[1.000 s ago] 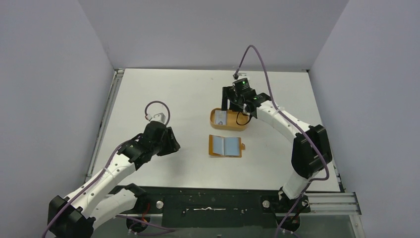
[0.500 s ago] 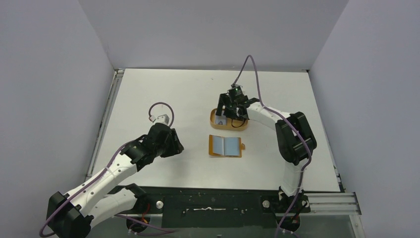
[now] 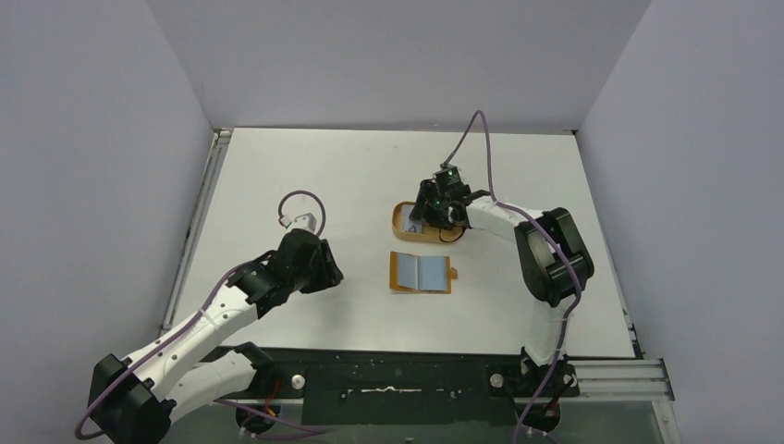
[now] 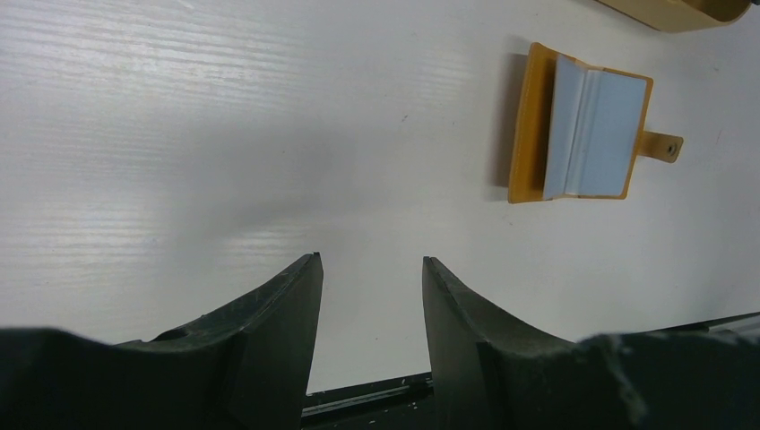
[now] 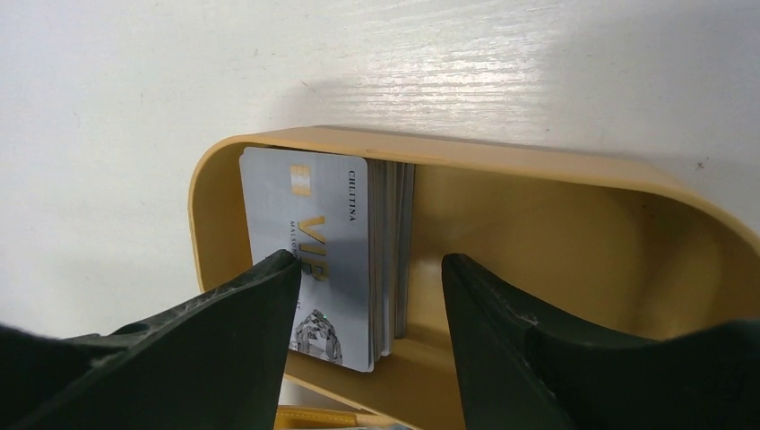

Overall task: Put the credit cards into the card holder
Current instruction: Pick up the credit card from the storage box.

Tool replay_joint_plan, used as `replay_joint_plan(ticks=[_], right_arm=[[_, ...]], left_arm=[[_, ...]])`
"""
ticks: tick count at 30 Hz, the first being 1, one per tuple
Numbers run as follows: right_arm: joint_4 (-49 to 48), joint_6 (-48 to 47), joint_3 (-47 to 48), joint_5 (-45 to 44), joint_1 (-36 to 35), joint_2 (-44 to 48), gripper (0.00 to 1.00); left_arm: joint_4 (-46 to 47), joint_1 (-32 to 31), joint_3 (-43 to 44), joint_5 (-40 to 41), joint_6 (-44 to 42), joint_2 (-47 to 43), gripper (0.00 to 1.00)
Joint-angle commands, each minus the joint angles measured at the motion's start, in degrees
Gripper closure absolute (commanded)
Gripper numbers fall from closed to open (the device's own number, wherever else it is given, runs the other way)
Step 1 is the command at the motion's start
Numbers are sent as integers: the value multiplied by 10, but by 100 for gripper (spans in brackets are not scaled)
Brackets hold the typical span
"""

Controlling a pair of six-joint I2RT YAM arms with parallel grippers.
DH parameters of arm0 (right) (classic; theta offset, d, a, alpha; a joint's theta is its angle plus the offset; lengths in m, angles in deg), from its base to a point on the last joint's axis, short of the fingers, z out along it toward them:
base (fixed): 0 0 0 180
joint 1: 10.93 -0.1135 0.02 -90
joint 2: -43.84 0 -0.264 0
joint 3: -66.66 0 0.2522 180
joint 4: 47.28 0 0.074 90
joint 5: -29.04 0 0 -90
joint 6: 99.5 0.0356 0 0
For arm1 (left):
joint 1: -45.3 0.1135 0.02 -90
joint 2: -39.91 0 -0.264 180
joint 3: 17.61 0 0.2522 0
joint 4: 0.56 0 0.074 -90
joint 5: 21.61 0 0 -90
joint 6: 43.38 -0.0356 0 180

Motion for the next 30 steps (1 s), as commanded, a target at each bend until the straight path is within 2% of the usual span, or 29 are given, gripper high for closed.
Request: replay_joint_plan(ticks=[1,13,30], right_arm=[[-48,10,-7,9,4,6,43],[-73,16,-41,15,16,22,63],[-93,23,-84,23,35,48,70]], left_arm=[[29,-4,3,5,8,1,57],[31,-4,-1,5,11,5,57],[34,-5,-5,4,12,14,57]])
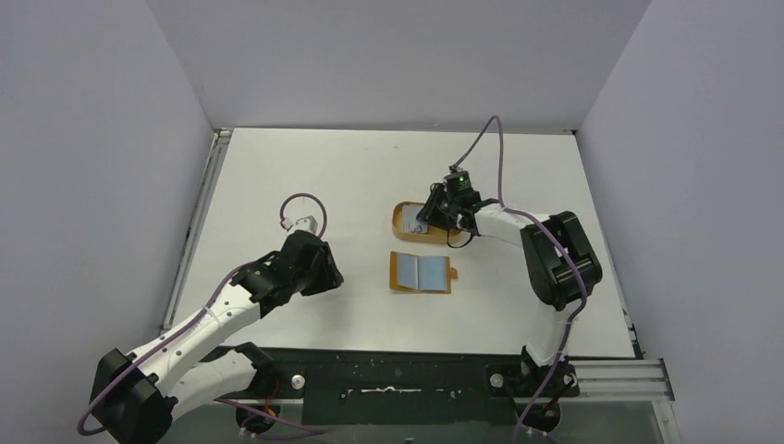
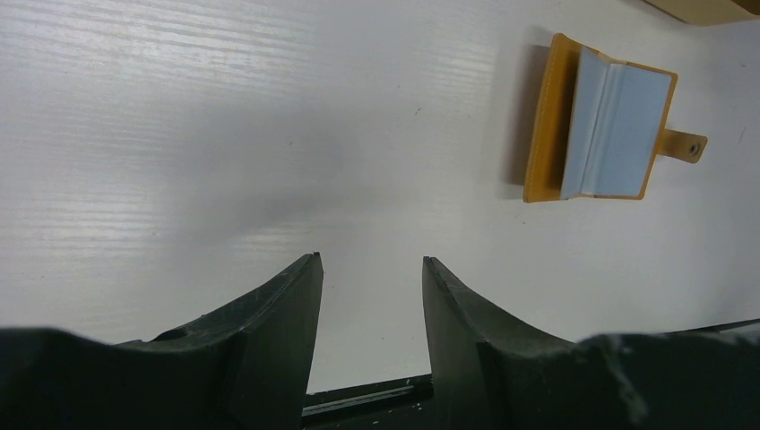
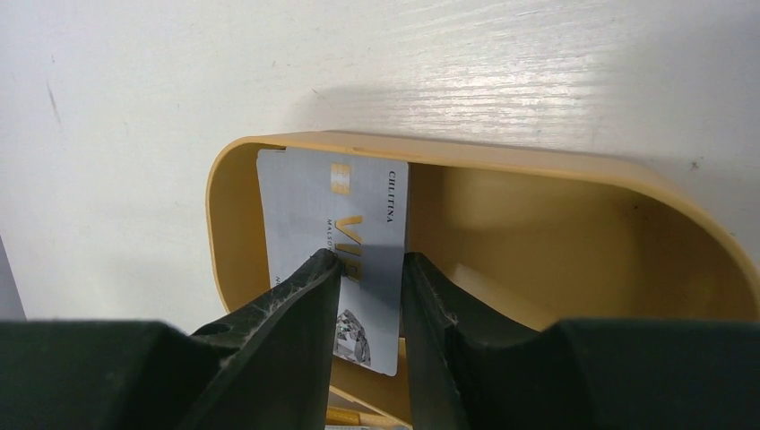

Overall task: Put the credit cards into the card holder
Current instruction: Pick up the credit card from the storage box.

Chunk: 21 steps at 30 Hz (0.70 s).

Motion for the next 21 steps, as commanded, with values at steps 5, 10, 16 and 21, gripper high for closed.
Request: replay_joint_plan(ticks=[5,10,16,21], right_arm=[[-5,-2,-27,-12,15,33,77],[-8,1,-33,-10,16,44,85],[-7,8,-39,-8,17,59,94],[-1,11,-42,-12,18,77,100]], left_arm=[[32,-5,4,4,3,2,57],[34,-6,4,4,4,2,57],[34,-7,3,6,5,2,57],[33,-7,1,7,5,-1,57]])
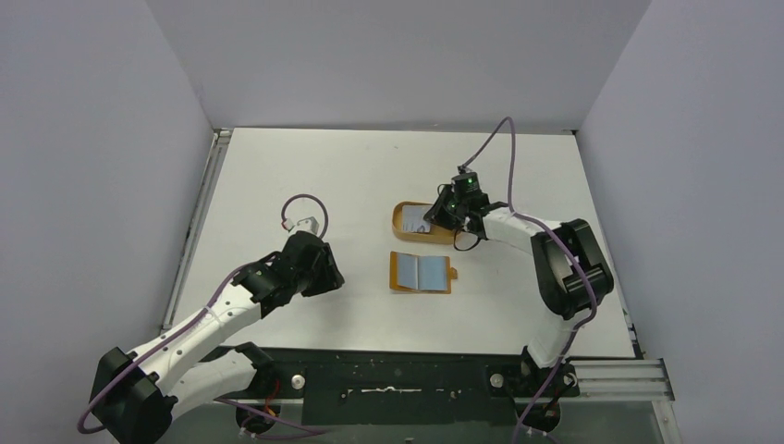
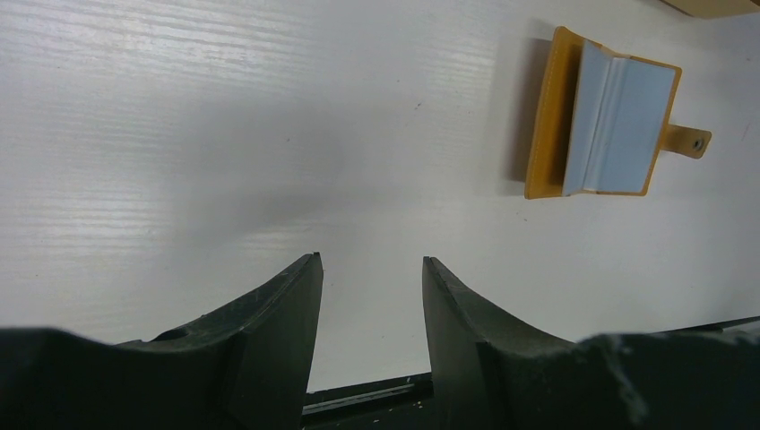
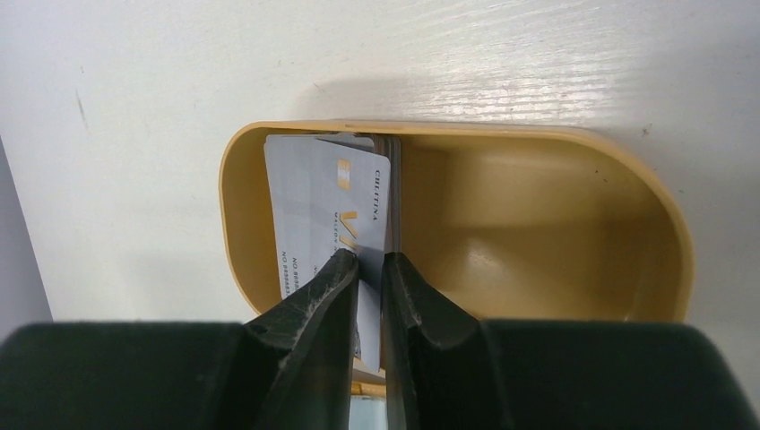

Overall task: Put the credit cards into the card holder
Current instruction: Pick up the credit card from the storage box.

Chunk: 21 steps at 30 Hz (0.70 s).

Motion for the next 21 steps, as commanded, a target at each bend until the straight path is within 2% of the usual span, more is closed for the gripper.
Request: replay_joint_plan(ticks=[1,12,21], right_arm=[[10,-1,-6,-16,6,39,100],[33,12,12,6,5,51,100],[75,65,31,9,6,59,100]], left_arm=[[31,-2,4,8,3,-5,58],[36,-3,7,6,2,0,57],[33,-3,8,8,2,-3,57]])
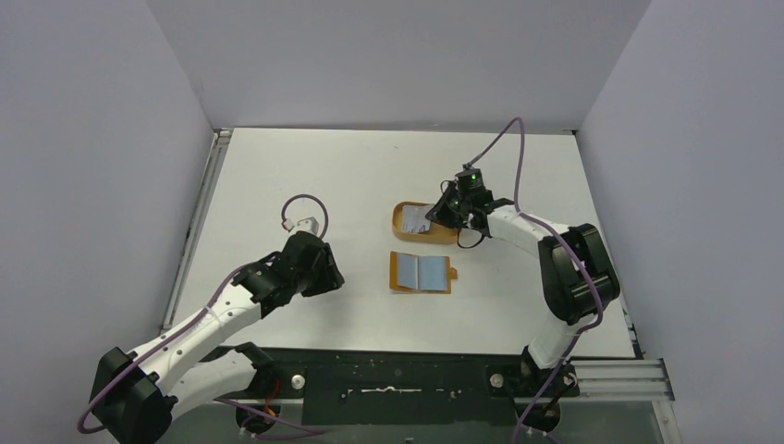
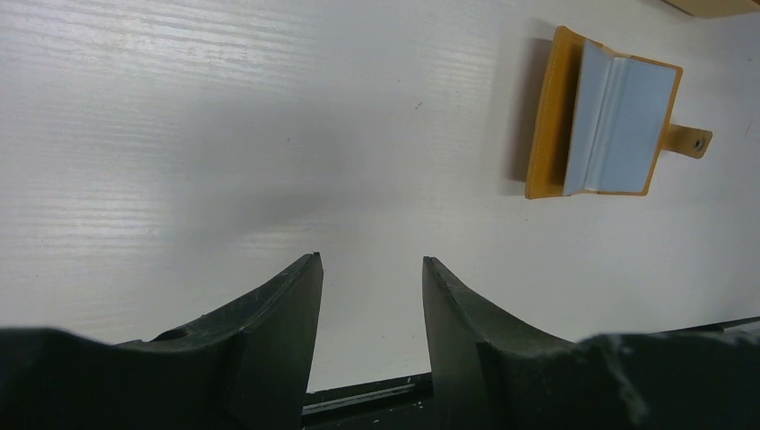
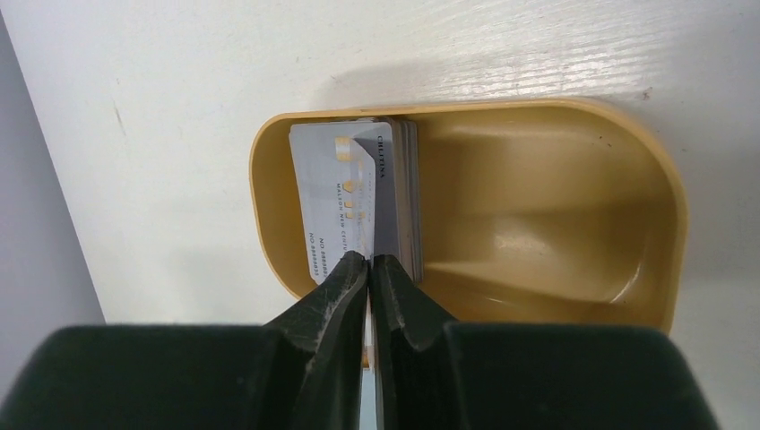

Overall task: Put the credit cards into the card holder
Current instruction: Pick up the credit card from the storage box.

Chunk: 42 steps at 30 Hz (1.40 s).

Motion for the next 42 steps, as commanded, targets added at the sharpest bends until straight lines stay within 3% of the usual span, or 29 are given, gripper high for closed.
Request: replay_joint_plan(ticks=[1,19,25,34,39,42], right_arm=[[43,36,31,-9,2,31,100],[124,122,82,36,10,74,100],[135,155,72,113,34,147,100],[91,205,-22,288,94,260,100],[101,205,-37,308,95,300,100],[145,152,-25,292,94,315,100]], left_arm=[[33,-3,9,8,2,-4,57],[20,-3,26,22,-4,-12,57],[10,-2,43,29,-15,-18,57],[25,-4,59,13,-33,-15,57],[92,-5,52,-50,-48,1,50],[110,-16,68,-83,-56,40,41]])
